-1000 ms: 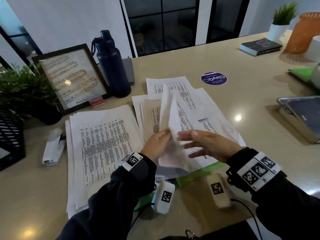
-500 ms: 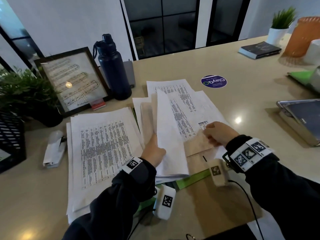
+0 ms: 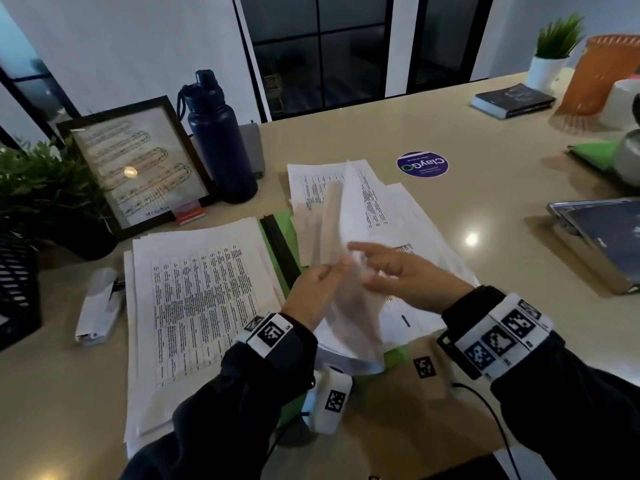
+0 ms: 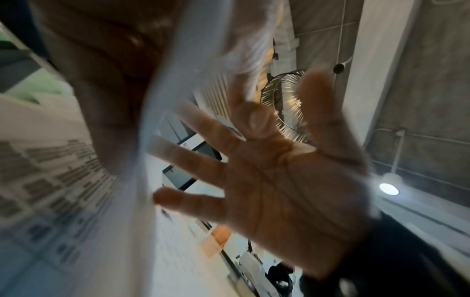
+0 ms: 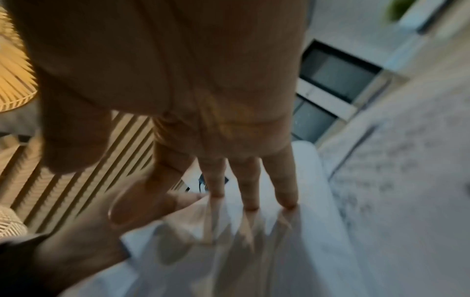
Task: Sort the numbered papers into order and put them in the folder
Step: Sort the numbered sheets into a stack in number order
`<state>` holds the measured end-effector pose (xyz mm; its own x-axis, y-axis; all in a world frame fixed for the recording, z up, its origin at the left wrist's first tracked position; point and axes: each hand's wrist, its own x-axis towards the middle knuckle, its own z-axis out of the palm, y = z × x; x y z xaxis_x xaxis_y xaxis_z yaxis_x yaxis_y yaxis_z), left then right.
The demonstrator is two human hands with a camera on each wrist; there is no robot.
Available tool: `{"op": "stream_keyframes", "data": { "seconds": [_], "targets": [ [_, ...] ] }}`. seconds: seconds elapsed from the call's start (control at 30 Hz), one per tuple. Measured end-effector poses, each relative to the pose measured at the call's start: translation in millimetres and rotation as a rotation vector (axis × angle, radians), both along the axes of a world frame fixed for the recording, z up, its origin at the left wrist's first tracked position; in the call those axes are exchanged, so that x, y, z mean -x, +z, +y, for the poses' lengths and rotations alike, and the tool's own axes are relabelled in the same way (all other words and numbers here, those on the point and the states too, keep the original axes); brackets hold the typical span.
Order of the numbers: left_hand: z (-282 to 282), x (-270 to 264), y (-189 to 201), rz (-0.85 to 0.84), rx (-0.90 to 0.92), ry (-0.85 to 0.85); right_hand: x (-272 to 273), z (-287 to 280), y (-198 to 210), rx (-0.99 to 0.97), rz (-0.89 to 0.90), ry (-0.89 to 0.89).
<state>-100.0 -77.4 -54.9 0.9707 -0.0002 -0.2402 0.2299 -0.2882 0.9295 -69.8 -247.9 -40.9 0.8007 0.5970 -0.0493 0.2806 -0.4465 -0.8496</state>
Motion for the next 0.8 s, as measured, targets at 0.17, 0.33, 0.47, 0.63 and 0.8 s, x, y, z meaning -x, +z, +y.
{"op": "stream_keyframes", "data": {
  "seconds": [0.17, 0.33, 0.47, 0.63, 0.8],
  "targets": [
    [15, -9, -6, -0.094, -0.271, 0.077, 20, 18, -8, -0.241, 0.386, 0.142],
    [47, -10, 2, -0.142, -0.367, 0.168, -26, -15, -14, -0.393, 0.339, -0.667],
    [63, -15, 9, -0.219, -0.310, 0.227, -59, -44, -22, -0.459, 0.590, -0.853],
    [65, -14, 12, -0.211, -0.374, 0.178, -91, -39, -21, -0.371, 0.697, -0.888],
    [56, -10, 7, -0.156, -0.372, 0.176, -114, -18, -30, -0.216, 0.627, -0.880]
  ]
}}
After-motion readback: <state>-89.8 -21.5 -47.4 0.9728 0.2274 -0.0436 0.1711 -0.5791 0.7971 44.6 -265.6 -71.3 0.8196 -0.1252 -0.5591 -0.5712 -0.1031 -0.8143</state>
